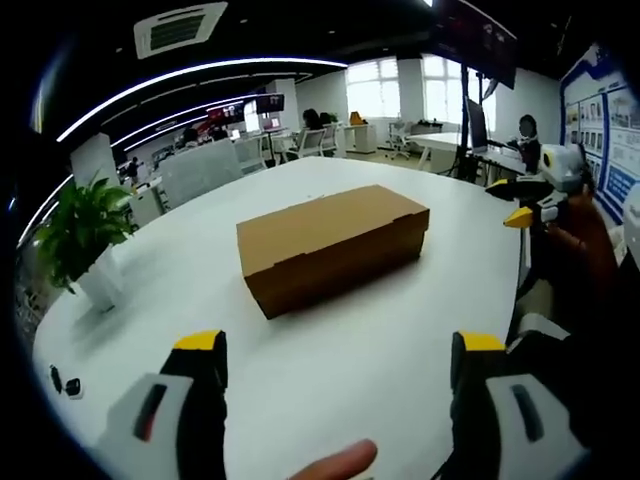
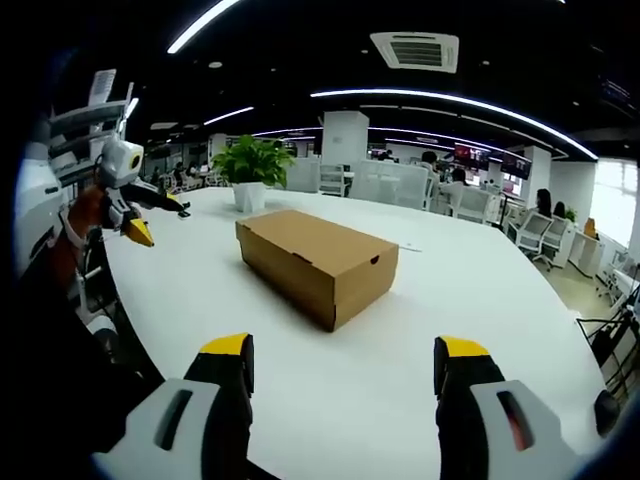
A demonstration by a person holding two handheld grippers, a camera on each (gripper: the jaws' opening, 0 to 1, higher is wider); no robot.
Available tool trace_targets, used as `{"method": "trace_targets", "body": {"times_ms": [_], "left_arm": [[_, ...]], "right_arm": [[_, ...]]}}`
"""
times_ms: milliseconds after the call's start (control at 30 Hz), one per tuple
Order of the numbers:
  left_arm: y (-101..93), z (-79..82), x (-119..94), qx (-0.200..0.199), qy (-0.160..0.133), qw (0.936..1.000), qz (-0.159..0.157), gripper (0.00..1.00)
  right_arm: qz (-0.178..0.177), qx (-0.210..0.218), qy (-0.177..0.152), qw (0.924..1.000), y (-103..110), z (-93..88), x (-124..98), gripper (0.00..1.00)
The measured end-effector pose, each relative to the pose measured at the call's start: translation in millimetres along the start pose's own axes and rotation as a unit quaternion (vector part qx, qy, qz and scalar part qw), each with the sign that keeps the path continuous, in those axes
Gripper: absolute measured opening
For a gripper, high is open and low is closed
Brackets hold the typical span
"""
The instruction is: Operate the shoe box by opening the lid, removing the specified soft item, and placing it in the target area until the item is outside and the box remains undamaged.
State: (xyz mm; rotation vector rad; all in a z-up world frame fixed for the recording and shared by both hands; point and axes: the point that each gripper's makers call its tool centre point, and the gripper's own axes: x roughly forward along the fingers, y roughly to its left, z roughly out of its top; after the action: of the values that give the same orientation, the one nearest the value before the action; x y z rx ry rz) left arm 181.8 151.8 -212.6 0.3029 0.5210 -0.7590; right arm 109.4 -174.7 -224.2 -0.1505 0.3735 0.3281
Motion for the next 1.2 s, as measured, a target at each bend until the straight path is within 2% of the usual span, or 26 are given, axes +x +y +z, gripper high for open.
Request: {"method": "trace_targets", "body": {"times_ms": [100,200,300,400,433,500,633,667,700,767,867,933,1000,1100,1133,1200], "left_arm": [[-1.9,-4.1,8.4,-0.005,0.012,0.9998,-0.012,0.96],[-9.6,-10.3,16.7,0.011,0.027,0.9994,-0.02,0.95],[-11.7,-8.9,18.3,0.011,0.025,0.9993,-0.024,0.94],[-12.5,-3.0,16.4,0.009,0.014,0.9995,-0.026,0.92],[-13.7,-2.1,16.0,0.015,0.011,0.9995,-0.027,0.91],[-15.8,-4.3,17.3,0.018,0.02,0.9993,-0.027,0.89],[-20.2,-4.8,17.1,0.016,0.025,0.9992,-0.026,0.88],[-20.4,-4.2,17.0,0.016,0.023,0.9993,-0.025,0.85],[-21.2,-0.9,16.2,0.029,0.015,0.9993,-0.018,0.82],[-22.9,-1.2,16.6,0.035,0.017,0.9992,-0.011,0.82],[-19.3,-1.4,15.5,0.032,0.016,0.9993,0.005,0.88],[-17.5,-0.6,12.4,0.027,0.013,0.9995,0.009,0.88],[-14.5,-2.9,10.0,-0.002,0.022,0.9997,0.008,0.85],[-8.5,-1.5,9.7,-0.009,0.019,0.9997,0.013,0.81],[-2.8,-0.2,10.5,-0.018,0.016,0.9993,0.029,0.81],[1.8,2.9,11.0,-0.011,0.008,0.9992,0.037,0.86]], "right_arm": [[-0.004,0.003,0.003,1.0,-3.0,-3.2,-0.4,0.75],[-0.002,0.007,0.007,1.0,-4.4,-9.6,2.7,0.75],[-0.002,0.006,0.01,0.9999,-5.2,-10.0,2.5,0.75],[0.0,0.005,0.002,1.0,-6.8,-4.7,0.2,0.74],[0.0,-0.008,-0.008,0.9999,-7.9,-1.1,0.7,0.73],[-0.002,-0.029,-0.022,0.9993,-9.7,3.4,0.9,0.73],[0.01,-0.023,-0.022,0.9994,-6.9,1.7,1.9,0.72],[0.011,-0.038,-0.025,0.9989,-6.7,0.8,2.1,0.72],[0.011,-0.039,-0.026,0.9989,-6.7,0.7,2.0,0.72],[0.013,-0.046,-0.033,0.9983,-7.5,1.5,0.7,0.72],[0.018,-0.043,-0.038,0.9982,-8.0,3.6,1.0,0.74],[0.021,-0.041,-0.035,0.9983,-7.9,3.1,2.5,0.75],[0.025,-0.036,-0.029,0.9986,-9.1,1.5,5.8,0.76],[0.025,-0.031,-0.027,0.9988,-12.5,0.9,7.2,0.76],[0.024,-0.029,-0.027,0.9989,-14.8,0.7,8.0,0.76],[0.023,-0.027,-0.026,0.999,-16.8,0.0,9.6,0.76]]}}
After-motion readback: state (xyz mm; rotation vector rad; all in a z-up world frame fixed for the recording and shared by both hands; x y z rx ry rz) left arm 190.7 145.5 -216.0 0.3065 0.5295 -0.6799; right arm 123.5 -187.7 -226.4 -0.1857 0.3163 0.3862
